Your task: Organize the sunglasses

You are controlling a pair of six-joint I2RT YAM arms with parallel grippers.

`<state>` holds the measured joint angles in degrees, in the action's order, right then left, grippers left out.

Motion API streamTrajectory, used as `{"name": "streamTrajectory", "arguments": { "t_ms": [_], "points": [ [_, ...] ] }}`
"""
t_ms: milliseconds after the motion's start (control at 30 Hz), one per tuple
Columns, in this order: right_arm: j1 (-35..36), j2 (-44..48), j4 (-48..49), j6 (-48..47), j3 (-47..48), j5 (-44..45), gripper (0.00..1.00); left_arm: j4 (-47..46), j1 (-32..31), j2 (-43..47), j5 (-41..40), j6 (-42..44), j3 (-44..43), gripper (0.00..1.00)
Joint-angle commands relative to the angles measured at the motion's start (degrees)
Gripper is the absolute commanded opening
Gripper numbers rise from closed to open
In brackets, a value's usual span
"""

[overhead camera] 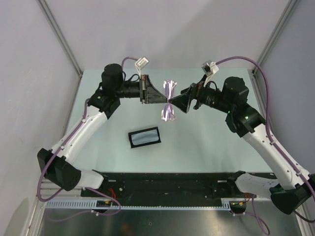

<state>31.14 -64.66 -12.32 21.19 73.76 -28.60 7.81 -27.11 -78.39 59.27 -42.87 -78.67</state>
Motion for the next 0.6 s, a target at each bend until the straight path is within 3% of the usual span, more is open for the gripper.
{"name": "streamTrajectory", "arguments": {
  "t_ms": [0, 233, 400, 567],
  "points": [
    [4.71, 4.02, 2.12, -8.15, 2.09, 8.72, 1.00, -1.66, 2.76, -0.27, -4.06, -7.66, 1.14, 0.01],
    [14.91, 5.51, 0.80, -20.99, 1.31, 25.32, 0.96, -1.66, 4.61, 0.96, -14.86, -16.09, 5.54, 0.00],
    [23.16, 4.73, 2.12, -30.93, -1.85, 37.19, 0.75, -0.44, 4.88, 5.78, -29.60, -24.44, 11.51, 0.00],
    [27.40, 4.98, 11.78, -44.01, -11.15, 44.77, 0.59, 9.72, 4.35, 10.09, -44.65, -24.90, 11.45, 0.00]
  ]
}}
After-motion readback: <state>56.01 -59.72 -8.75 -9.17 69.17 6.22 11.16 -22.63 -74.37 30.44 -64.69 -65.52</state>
